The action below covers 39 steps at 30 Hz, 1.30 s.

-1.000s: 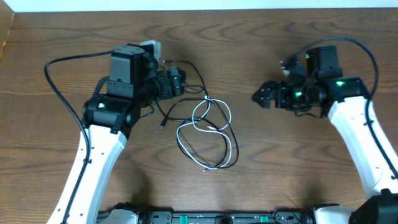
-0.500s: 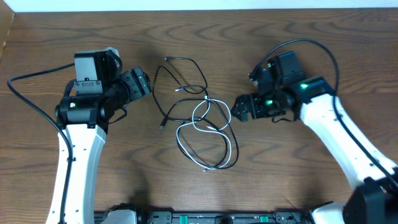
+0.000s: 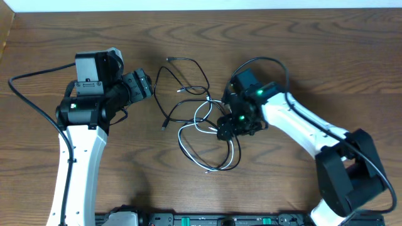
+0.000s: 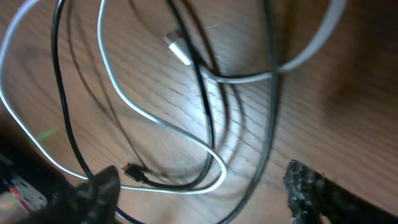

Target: Untangle cables

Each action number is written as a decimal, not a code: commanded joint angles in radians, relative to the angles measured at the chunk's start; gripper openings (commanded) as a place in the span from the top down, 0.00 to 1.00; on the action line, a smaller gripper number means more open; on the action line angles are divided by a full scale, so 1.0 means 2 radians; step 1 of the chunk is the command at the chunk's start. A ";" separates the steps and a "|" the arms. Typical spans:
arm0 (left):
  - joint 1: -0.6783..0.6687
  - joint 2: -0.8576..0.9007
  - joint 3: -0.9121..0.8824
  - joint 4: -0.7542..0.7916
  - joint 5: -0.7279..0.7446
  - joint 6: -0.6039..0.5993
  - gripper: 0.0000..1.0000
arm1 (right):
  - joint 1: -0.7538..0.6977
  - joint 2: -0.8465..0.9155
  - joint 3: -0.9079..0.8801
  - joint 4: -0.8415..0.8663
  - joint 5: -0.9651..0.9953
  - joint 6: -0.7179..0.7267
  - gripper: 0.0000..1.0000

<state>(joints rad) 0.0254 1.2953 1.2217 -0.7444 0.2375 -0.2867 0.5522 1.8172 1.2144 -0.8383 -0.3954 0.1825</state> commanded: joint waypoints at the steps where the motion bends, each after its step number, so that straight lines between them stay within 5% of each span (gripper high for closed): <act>1: 0.003 0.000 0.006 -0.002 0.000 0.010 0.15 | 0.014 0.012 0.000 0.009 0.000 -0.014 0.31; 6: 0.003 0.000 0.006 -0.002 0.000 0.010 0.15 | 0.032 0.014 0.000 0.021 -0.002 -0.019 0.41; 12: 0.003 0.000 0.006 -0.002 0.000 0.010 0.15 | 0.060 0.017 -0.001 0.042 0.023 -0.044 0.35; 22: 0.003 0.000 0.006 -0.001 0.000 0.010 0.15 | 0.064 0.038 -0.001 0.074 0.040 -0.043 0.40; 27: 0.003 0.000 0.006 -0.002 0.000 0.010 0.15 | 0.063 0.038 -0.001 0.070 0.040 -0.043 0.78; 32: 0.003 0.000 0.006 -0.002 0.000 0.010 0.15 | 0.062 0.038 -0.001 0.072 0.040 -0.043 0.99; 39: 0.003 0.000 0.006 -0.002 0.000 0.010 0.15 | 0.056 0.037 0.001 0.071 0.022 -0.039 0.99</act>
<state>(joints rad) 0.0254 1.2953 1.2217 -0.7444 0.2371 -0.2836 0.6743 1.8851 1.2144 -0.6945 -0.3199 0.0990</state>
